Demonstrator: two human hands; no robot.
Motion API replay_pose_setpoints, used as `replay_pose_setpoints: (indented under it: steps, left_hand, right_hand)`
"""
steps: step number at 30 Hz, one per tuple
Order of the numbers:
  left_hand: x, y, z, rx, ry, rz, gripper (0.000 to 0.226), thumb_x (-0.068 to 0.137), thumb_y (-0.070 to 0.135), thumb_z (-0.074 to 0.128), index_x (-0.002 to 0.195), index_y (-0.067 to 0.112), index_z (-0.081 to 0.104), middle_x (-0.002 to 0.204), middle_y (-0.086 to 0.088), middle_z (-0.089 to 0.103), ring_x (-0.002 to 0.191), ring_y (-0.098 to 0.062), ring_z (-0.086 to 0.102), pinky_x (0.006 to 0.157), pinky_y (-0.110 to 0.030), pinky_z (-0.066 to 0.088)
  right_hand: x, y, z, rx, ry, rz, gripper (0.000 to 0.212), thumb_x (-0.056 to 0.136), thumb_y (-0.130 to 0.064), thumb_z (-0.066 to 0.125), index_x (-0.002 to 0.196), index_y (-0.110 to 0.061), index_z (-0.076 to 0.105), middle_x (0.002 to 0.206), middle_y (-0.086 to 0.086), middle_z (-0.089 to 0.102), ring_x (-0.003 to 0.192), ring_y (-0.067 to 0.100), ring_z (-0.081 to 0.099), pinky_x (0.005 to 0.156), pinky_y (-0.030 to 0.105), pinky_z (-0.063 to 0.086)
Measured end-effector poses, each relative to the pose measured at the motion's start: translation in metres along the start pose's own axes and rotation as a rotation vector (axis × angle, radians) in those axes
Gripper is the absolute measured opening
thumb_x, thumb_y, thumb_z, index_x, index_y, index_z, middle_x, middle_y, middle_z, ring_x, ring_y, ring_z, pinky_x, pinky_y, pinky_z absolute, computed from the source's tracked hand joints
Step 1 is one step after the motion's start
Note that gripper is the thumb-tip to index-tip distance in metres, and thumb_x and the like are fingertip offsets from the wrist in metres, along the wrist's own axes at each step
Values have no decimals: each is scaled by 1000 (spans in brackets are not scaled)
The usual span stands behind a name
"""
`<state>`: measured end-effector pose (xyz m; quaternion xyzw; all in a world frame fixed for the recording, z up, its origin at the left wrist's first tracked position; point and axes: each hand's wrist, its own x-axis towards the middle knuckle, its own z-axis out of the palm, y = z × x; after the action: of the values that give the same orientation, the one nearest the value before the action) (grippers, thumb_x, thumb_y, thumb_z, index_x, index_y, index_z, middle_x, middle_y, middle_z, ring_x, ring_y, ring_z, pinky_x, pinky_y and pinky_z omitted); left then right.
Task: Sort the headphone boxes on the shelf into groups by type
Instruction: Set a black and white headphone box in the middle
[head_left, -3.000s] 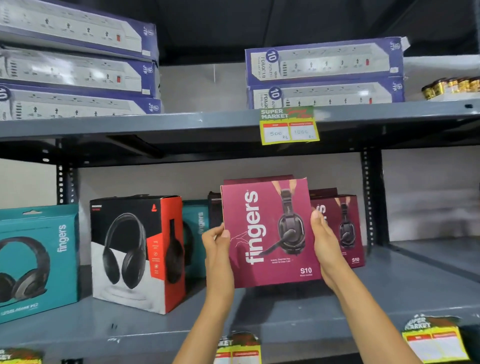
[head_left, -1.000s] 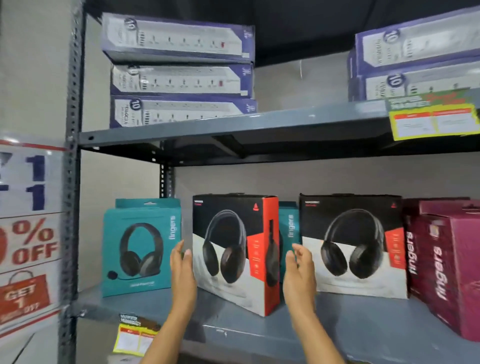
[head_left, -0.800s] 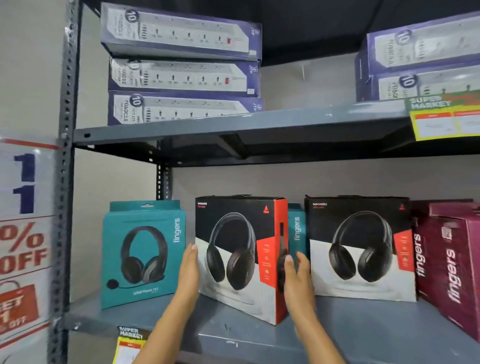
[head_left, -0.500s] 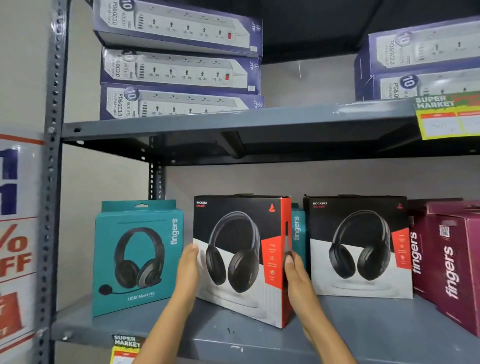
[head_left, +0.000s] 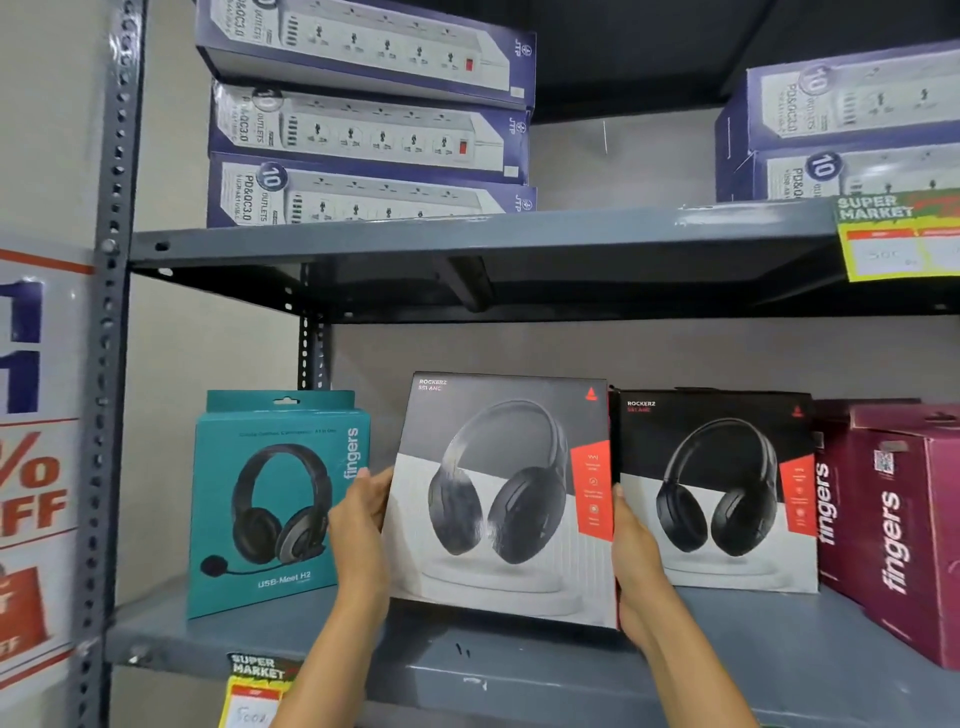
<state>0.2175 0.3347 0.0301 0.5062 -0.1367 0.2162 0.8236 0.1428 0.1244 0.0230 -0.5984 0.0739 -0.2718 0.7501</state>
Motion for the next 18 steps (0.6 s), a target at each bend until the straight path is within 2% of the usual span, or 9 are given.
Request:
replay_pose_setpoints:
  steps: [3,7,11,16,18]
  left_hand:
    - [-6,1,0,-12,15,15,43,101,31,33,104,10,71,105,-10,72,100,-26,65,84,-33,49]
    - [-12,3,2,-27,38,45,41,101,30,33,98,15,71,107,-9,71,101,-26,65,77,-29,48]
    - [-16,9,6,-23,59,68,39,101,30,34,87,26,69,96,1,71,96,-20,65,76,-27,47]
    - [-23,12,14,-30,64,68,38,101,27,34,91,19,70,100,-5,71,98,-22,65,76,-25,47]
    - [-27,11,17,-45,67,59,38,101,25,35,90,18,71,99,-5,72,98,-23,66,76,-26,47]
  right_hand:
    - [-1,-3,-1,-26,8,4,51,98,-51,33,121,-18,64,115,10,69,108,28,63,98,41,47]
    - [1,-5,-3,-42,28,8,52,96,-55,35,120,-20,66,115,9,70,110,28,63,104,46,44]
    - [0,-11,-5,-34,13,-1,47,98,-50,33,111,-20,67,110,10,72,105,28,65,100,44,47]
    - [0,-16,-12,-82,3,-44,47,99,-49,30,115,-20,63,109,5,68,108,24,61,104,40,42]
    - [4,-19,-14,-141,54,-99,49,100,-47,28,116,-17,64,108,5,67,109,24,59,103,38,40]
